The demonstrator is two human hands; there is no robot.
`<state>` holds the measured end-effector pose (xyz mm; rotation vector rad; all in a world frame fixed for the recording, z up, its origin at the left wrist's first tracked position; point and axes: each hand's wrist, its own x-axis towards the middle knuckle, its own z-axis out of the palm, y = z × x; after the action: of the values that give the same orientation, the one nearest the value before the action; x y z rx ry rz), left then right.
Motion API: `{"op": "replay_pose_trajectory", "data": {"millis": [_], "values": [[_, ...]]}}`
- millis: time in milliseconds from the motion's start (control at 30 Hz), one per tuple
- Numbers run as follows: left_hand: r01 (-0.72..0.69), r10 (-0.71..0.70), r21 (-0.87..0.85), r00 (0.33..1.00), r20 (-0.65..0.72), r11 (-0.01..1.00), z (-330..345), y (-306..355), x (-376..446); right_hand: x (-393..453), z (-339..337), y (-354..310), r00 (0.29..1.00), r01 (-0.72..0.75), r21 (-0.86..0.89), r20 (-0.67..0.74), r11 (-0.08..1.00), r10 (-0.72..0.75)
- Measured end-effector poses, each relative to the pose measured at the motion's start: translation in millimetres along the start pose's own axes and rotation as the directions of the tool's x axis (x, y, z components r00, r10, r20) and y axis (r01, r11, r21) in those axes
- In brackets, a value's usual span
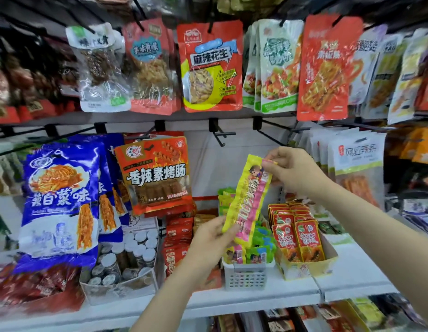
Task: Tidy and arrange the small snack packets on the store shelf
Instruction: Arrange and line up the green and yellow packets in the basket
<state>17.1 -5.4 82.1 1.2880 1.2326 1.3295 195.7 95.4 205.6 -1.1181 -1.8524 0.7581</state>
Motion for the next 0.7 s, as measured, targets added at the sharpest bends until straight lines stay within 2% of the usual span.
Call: {"op": "replay_pose_trajectory", "data": {"millis": [200,333,467,533,600,633,700], "values": [[0.091,-0.089,-0.193,0.996,0.019,0.977,-12,9,-30,-13,0,-8,0.993,-0.118,0.083,0.029,0.989,0.116],[0.136,-0.124,-0.254,0.99,0.062,0.958,-20,18,-41,-19,0,-13,0.988,-0.137,0.137,0.084,0.981,0.126],[0.155,-0.136,-0.334,0.988,0.077,0.93,-21,26,-45,-22,2,-15,0.991,-0.124,0.207,0.079,0.97,0.11],[0.202,-0.171,-0.506,0.979,0.108,0.838,-20,27,-47,-24,4,-13,0.993,-0.111,0.298,0.066,0.948,0.095],[0.29,-0.206,-0.702,0.957,0.204,0.651,-19,29,-48,-26,5,-11,0.993,-0.104,0.421,0.092,0.901,0.072],[0.321,-0.205,-0.762,0.947,0.247,0.563,-18,31,-49,-27,7,-9,0.993,-0.099,0.481,0.11,0.871,0.052],[0.335,-0.156,-0.814,0.942,0.297,0.474,-18,36,-51,-28,10,-6,0.994,-0.071,0.543,0.112,0.837,0.012]]}}
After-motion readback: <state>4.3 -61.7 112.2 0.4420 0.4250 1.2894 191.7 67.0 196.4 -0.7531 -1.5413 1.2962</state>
